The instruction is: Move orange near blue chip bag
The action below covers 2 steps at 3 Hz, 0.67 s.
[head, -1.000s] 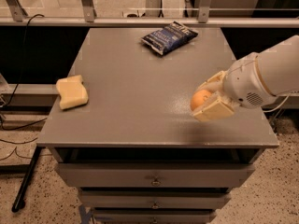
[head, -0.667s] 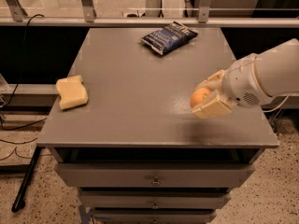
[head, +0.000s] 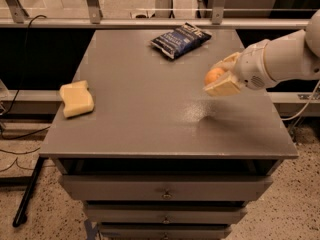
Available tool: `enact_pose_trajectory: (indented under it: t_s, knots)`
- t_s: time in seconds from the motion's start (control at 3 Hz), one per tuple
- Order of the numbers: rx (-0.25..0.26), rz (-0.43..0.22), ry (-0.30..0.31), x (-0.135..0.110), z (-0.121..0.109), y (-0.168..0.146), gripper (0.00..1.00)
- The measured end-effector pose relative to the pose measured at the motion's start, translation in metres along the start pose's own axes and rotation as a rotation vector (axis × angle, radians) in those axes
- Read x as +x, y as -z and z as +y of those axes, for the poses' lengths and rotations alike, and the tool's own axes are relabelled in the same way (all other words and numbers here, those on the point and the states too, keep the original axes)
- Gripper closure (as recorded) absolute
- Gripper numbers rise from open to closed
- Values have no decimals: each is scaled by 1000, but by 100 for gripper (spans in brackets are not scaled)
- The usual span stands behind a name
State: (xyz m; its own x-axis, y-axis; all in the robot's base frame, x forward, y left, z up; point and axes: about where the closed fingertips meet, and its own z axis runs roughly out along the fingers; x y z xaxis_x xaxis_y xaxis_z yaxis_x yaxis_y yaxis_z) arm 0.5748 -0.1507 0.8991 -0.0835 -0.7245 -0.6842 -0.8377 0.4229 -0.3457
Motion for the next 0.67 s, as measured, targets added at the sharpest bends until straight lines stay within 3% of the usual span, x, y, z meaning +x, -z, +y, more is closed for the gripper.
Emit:
enact_pose_trajectory:
  t_s: [0.67]
  knots:
    - [103, -57, -29, -5, -90, -44, 100]
